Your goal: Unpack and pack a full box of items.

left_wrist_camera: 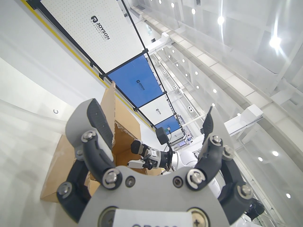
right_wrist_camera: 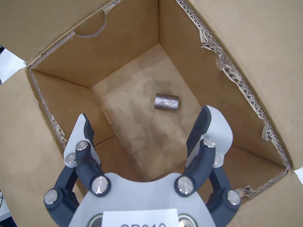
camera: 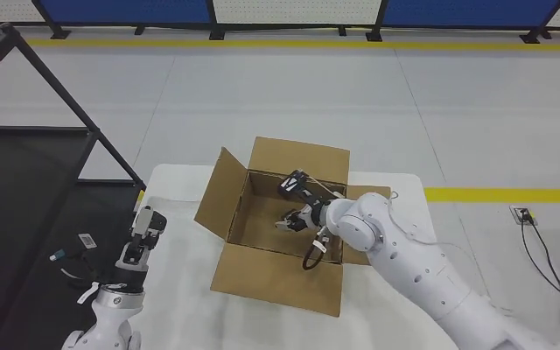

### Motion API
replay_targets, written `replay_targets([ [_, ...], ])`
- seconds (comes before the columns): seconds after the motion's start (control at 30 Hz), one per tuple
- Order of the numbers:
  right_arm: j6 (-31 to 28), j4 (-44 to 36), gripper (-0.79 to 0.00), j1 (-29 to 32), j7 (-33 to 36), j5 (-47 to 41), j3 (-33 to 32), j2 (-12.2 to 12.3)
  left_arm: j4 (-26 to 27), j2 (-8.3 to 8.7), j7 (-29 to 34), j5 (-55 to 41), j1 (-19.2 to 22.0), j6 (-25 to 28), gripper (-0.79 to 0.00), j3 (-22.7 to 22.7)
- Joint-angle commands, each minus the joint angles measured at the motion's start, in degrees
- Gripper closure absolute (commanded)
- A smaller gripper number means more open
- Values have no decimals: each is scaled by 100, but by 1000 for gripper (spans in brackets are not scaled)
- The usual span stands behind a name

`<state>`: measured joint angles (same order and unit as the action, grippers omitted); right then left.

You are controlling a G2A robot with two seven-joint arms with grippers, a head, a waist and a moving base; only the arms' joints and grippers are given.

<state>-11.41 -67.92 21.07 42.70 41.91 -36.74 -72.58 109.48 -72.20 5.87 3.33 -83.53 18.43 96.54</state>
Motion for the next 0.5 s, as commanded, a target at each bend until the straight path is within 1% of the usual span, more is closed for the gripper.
replay_targets([
  [0.0,0,0,-785,0,0,0,0,0,0,0,0,0,0,0,-785,0],
  [0.13,-40,48,-785,44,-24,-42,27,-22,0,0,0,0,0,0,-785,0],
  [0.17,-13,190,-785,3,66,-92,49,-55,0,0,0,0,0,0,-785,0],
  [0.2,150,336,-785,-76,177,-118,92,-109,0,0,0,0,0,0,-785,0],
  [0.23,241,455,-785,-148,258,-161,176,-180,0,0,0,0,0,0,-785,0],
  [0.33,112,1012,-785,-389,327,-334,448,-422,0,0,0,0,0,0,-785,0],
  [0.43,48,1643,-785,-634,345,-523,723,-720,0,0,0,0,0,0,-785,0],
  [0.47,128,1883,-785,-712,348,-589,797,-828,0,0,0,0,0,0,-785,0],
])
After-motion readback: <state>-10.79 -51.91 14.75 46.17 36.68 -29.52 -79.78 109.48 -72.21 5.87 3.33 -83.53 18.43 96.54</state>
